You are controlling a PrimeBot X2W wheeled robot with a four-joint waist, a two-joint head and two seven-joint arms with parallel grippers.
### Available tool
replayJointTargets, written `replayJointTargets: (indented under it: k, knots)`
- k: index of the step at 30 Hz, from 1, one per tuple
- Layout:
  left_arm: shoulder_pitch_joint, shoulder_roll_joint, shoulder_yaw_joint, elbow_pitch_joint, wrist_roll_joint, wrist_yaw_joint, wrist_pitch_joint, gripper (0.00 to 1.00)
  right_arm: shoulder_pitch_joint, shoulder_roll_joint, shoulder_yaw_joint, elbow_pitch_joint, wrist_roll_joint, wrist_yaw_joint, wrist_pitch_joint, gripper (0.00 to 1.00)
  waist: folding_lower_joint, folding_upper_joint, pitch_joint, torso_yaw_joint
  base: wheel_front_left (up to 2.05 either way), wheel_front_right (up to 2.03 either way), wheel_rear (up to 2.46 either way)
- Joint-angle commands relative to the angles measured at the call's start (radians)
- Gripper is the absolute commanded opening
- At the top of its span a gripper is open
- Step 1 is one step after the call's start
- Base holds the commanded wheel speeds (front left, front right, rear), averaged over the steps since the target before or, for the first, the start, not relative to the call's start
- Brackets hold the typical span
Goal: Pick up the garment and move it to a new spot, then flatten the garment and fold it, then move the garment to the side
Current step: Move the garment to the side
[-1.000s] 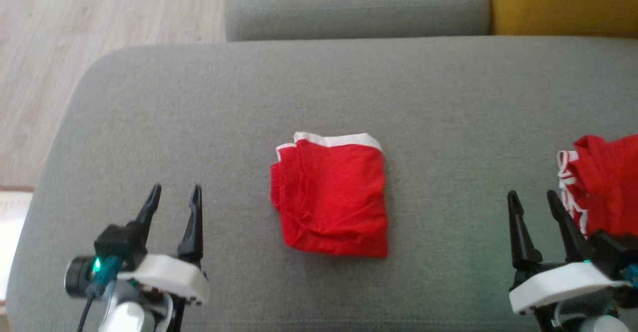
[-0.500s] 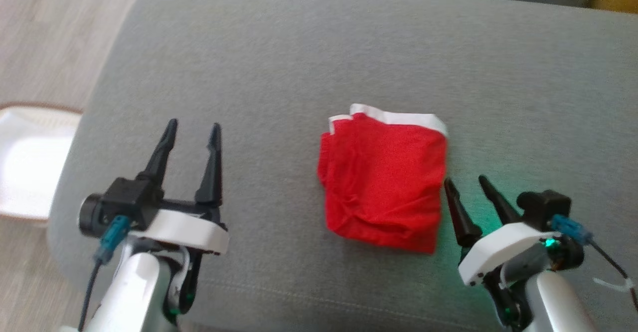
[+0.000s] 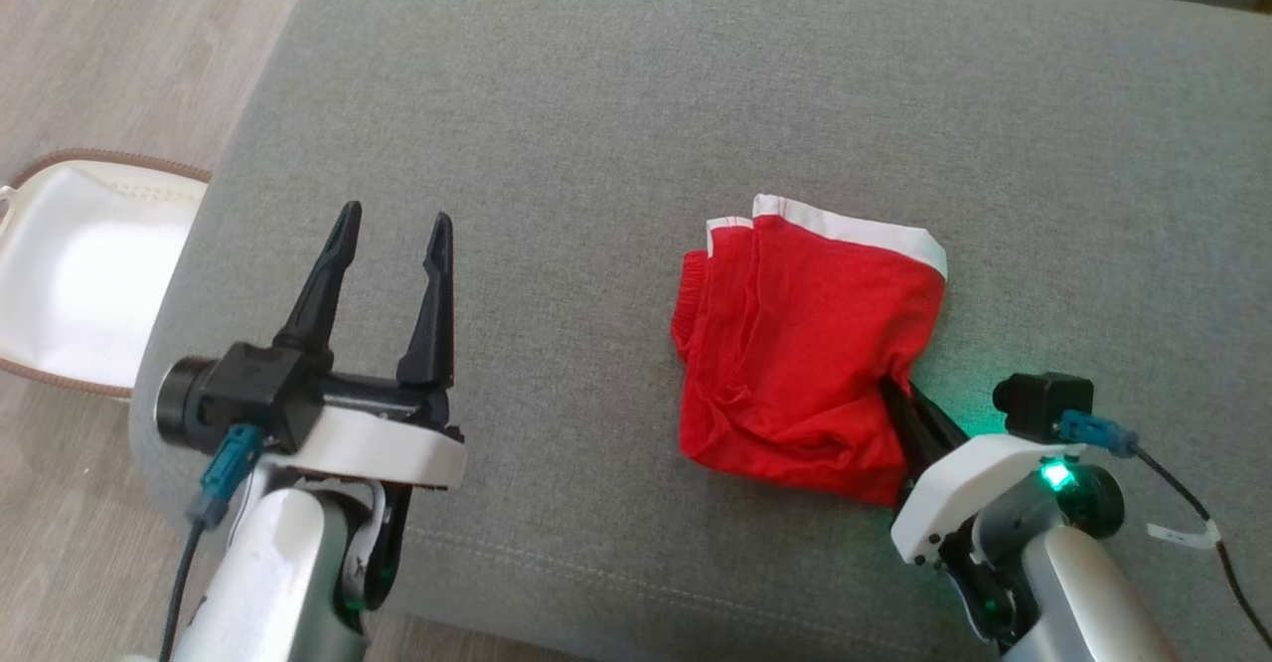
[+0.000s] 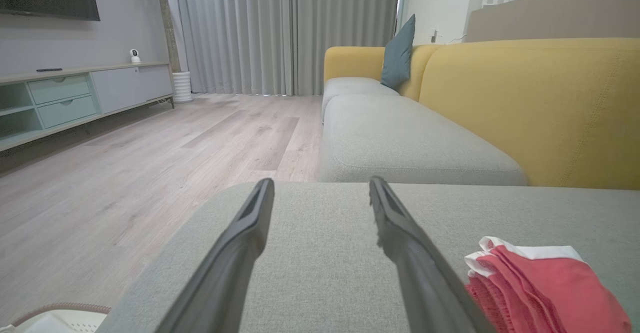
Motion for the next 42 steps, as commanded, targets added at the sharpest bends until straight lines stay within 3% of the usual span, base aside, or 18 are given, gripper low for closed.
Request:
replayJointTargets:
  k: [1,9,16,23,30,42]
  knots:
    - [-0.035,0.005,0.05,-0.038,0.011,-0.005,-0.008,1.0,-0.028,-0.003,0.026,-0.019,-0.002,-0.001,-0.007,0.0,0.0,0.0,0.0,-0.002,0.0,0.0,0.0]
    - [-0.009,-0.013,0.076,-0.046,0.029,-0.032,-0.008,1.0,-0.004,-0.003,0.034,-0.086,-0.077,-0.001,0.011,0.0,0.0,0.0,-0.016,-0.069,0.0,0.0,0.0]
    - [0.0,-0.02,0.093,-0.062,0.043,-0.057,-0.008,1.0,0.023,-0.04,0.014,-0.19,-0.107,-0.001,0.057,0.0,0.0,0.0,-0.006,-0.205,0.0,0.0,0.0]
    - [-0.027,-0.024,0.093,-0.09,0.059,-0.095,-0.008,1.0,-0.012,-0.157,-0.027,-0.272,-0.111,-0.001,0.109,0.0,0.0,0.0,0.043,-0.324,0.0,0.0,0.0]
    - [-0.07,-0.024,0.066,-0.097,0.083,-0.134,-0.008,1.0,-0.035,-0.304,-0.121,-0.381,-0.099,-0.001,0.169,0.0,0.0,0.0,0.099,-0.385,0.0,0.0,0.0]
    - [-0.115,0.008,0.07,-0.141,0.103,-0.154,-0.008,1.0,-0.091,-0.409,-0.334,-0.508,-0.101,-0.001,0.226,0.0,0.0,0.0,0.207,-0.488,0.0,0.0,0.0]
